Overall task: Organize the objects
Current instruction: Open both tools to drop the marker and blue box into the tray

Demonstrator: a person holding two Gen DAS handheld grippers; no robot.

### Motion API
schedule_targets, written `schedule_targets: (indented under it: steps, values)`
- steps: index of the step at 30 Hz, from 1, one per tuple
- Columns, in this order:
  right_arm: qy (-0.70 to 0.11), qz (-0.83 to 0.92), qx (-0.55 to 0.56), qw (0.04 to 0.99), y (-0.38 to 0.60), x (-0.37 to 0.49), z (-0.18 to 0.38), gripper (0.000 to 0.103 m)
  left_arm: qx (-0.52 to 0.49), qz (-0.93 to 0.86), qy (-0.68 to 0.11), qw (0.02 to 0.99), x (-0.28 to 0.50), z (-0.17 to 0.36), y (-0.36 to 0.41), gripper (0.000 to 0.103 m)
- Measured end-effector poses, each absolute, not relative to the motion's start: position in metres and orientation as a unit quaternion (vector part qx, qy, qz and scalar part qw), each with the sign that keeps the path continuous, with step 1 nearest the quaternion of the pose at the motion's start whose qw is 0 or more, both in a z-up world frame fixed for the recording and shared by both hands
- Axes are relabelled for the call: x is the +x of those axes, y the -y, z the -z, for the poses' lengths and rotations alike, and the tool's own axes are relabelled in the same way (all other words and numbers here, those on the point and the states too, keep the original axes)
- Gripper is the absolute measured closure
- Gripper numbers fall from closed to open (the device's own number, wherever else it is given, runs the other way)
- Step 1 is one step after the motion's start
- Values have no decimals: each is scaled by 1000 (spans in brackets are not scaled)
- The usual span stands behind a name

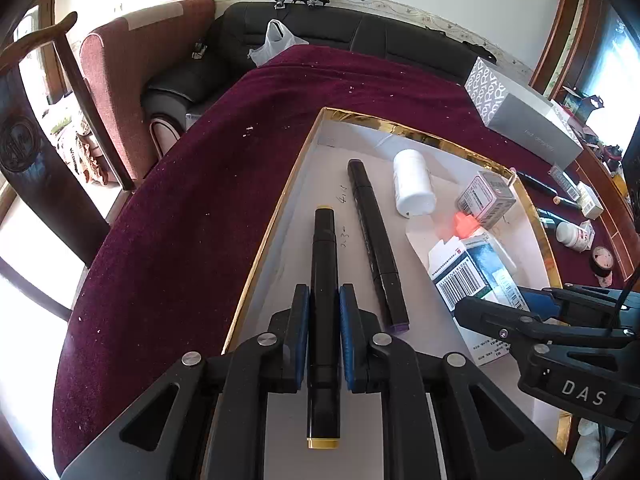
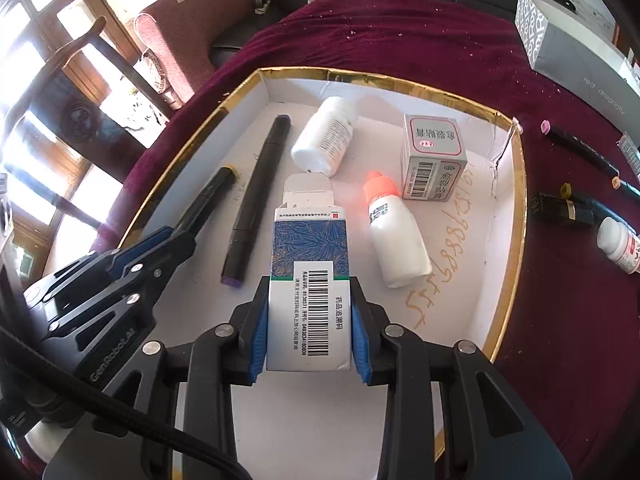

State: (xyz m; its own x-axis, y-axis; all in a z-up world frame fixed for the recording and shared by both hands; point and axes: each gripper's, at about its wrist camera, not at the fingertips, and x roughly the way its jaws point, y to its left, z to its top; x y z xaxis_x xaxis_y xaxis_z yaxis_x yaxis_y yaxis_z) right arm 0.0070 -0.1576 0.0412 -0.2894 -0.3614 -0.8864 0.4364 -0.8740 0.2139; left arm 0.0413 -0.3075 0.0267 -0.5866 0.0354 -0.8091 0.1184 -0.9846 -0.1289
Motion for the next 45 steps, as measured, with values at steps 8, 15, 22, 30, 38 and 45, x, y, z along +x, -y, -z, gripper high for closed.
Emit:
schedule_targets:
  steps: [8, 15, 22, 30, 38, 45]
  values:
    - [-34, 799, 548, 244, 159, -1, -34, 71, 455, 886, -86, 28, 42, -28, 310, 91]
    - [-38, 801, 547, 241, 163, -5, -34, 71, 457, 885, -82, 32, 40, -27, 311, 89]
    - [-47, 802, 547, 236, 166, -5, -32, 70, 455, 887, -74, 31, 41, -28, 309, 78]
    - [-37, 806, 538, 244, 161, -1, -39, 62, 452, 889, -70, 30, 41, -31, 304, 62]
    - [-38, 827, 502, 252, 152, 13, -64, 53, 449, 890, -72, 35, 45, -37, 298, 52]
    - [-18, 836, 485, 255, 130, 21, -76, 53, 432, 899, -59, 30, 56, -57, 283, 47]
